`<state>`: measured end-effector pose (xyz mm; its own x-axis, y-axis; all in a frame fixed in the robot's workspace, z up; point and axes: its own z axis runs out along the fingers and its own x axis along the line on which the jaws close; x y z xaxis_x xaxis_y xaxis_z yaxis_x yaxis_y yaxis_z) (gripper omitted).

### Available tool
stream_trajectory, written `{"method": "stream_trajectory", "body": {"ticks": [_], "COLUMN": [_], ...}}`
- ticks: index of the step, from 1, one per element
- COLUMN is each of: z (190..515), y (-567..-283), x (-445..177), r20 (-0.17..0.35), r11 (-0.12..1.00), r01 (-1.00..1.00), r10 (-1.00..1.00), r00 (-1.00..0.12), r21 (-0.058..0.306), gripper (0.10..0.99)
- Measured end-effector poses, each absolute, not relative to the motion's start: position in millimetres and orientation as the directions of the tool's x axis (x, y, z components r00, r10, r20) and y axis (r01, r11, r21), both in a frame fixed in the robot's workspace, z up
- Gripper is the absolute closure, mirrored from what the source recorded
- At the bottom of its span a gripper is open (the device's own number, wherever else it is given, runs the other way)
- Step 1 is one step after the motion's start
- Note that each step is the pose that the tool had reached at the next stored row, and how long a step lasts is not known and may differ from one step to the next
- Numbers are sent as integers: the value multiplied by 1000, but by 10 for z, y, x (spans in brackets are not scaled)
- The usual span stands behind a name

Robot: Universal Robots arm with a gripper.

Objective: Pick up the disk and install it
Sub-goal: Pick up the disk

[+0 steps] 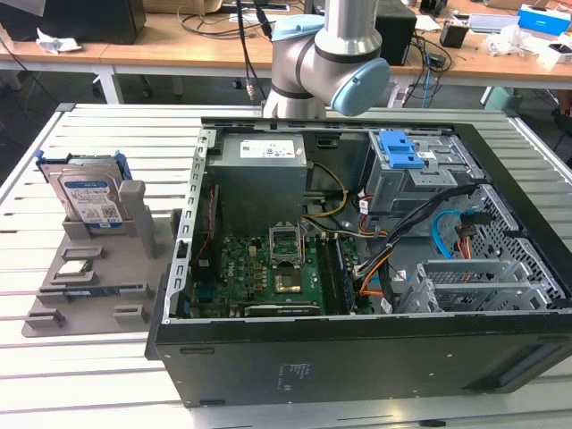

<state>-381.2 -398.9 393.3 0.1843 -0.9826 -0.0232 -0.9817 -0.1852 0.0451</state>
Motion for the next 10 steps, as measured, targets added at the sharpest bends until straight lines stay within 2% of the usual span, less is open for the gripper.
{"method": "stream_trajectory", "body": {"ticks": [2, 10], "z": [3933, 3923], "y": [-3989, -3988], "x": [-3813, -3812], "r20": [-23, -23], "r11": [-183, -11], "r01": [-982, -999], "r10": [-983, -1000], "r00": [183, 10], "r21": [45, 45], "gripper": [980, 980]}}
